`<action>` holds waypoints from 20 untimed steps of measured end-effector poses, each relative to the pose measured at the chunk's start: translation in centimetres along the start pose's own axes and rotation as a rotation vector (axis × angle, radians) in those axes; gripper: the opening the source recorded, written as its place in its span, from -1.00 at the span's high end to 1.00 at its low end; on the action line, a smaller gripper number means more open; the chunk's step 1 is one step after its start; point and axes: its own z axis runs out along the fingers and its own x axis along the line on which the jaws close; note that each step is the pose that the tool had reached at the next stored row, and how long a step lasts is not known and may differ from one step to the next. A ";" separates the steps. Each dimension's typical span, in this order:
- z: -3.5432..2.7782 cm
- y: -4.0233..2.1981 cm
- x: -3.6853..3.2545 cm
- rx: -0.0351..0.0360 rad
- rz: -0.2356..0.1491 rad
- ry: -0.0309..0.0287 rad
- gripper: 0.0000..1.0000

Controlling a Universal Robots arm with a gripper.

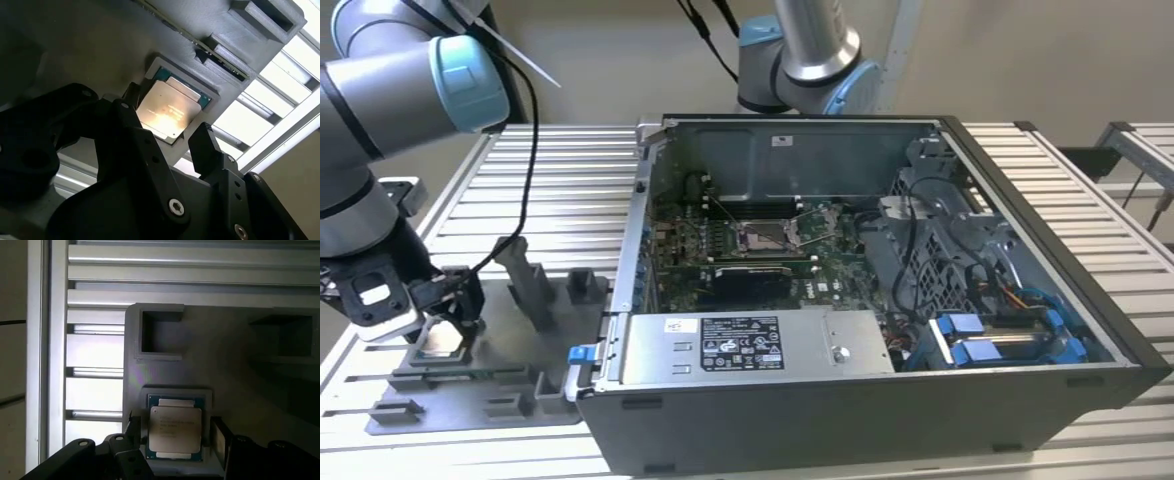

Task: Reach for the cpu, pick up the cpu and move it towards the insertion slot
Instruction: 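Pick up the cpu and move it towards the insertion slot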

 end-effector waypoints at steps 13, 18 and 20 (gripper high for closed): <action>0.40 -0.02 0.00 0.0000 0.000 -0.0001 -1.00; 0.47 -0.02 0.00 0.0000 0.000 0.0000 -1.00; 0.51 -0.02 0.00 0.0000 0.000 -0.0001 -1.00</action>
